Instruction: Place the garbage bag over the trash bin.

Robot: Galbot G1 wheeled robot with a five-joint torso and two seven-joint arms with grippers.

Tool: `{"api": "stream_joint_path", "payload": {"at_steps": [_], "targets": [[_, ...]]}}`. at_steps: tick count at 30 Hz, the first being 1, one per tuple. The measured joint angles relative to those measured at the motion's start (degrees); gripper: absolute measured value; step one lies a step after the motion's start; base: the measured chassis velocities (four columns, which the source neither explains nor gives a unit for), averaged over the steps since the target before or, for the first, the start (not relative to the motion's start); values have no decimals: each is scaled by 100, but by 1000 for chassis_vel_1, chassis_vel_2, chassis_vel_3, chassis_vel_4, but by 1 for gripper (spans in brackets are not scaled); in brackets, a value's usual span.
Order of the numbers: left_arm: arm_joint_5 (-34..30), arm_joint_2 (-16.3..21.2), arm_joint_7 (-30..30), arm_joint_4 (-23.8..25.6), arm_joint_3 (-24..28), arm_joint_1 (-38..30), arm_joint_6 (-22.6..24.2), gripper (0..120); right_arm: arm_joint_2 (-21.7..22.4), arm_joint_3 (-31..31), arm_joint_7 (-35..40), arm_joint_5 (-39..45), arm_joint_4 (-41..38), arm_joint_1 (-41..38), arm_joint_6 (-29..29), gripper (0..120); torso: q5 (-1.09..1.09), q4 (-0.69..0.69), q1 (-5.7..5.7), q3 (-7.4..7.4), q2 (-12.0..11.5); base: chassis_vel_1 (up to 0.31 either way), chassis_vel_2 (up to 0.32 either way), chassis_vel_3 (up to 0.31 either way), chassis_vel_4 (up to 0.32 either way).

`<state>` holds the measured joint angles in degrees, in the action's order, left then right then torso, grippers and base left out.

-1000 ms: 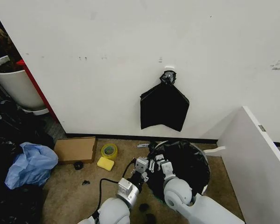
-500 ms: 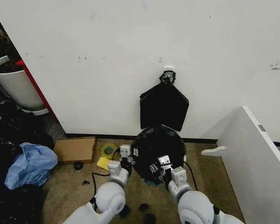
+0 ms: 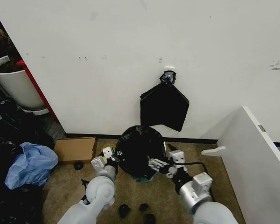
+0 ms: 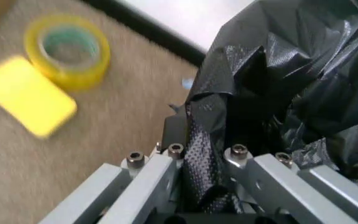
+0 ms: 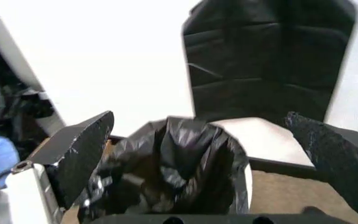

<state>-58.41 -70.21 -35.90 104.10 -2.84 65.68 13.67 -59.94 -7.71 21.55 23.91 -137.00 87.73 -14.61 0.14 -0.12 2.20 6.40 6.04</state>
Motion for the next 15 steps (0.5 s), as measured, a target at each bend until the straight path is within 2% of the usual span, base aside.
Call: {"api": "stream_joint_path", "payload": {"at_steps": [5, 11, 15], "targets": [[145, -181, 136, -373, 141, -167, 77, 3, -140, -184, -59, -149, -6, 283, 105, 100, 1, -1, 0, 0, 0, 0, 0, 0, 0], [220, -270, 259, -414, 221, -170, 49, 20, -304, -290, -30, -157, -28, 365, 79, 100, 2, -1, 0, 0, 0, 0, 0, 0, 0], [284, -140, 254, -108, 158, -24, 46, 38, -349, -284, -13, -172, -42, 411, 35, 100, 1, 1, 0, 0, 0, 0, 0, 0, 0]]}}
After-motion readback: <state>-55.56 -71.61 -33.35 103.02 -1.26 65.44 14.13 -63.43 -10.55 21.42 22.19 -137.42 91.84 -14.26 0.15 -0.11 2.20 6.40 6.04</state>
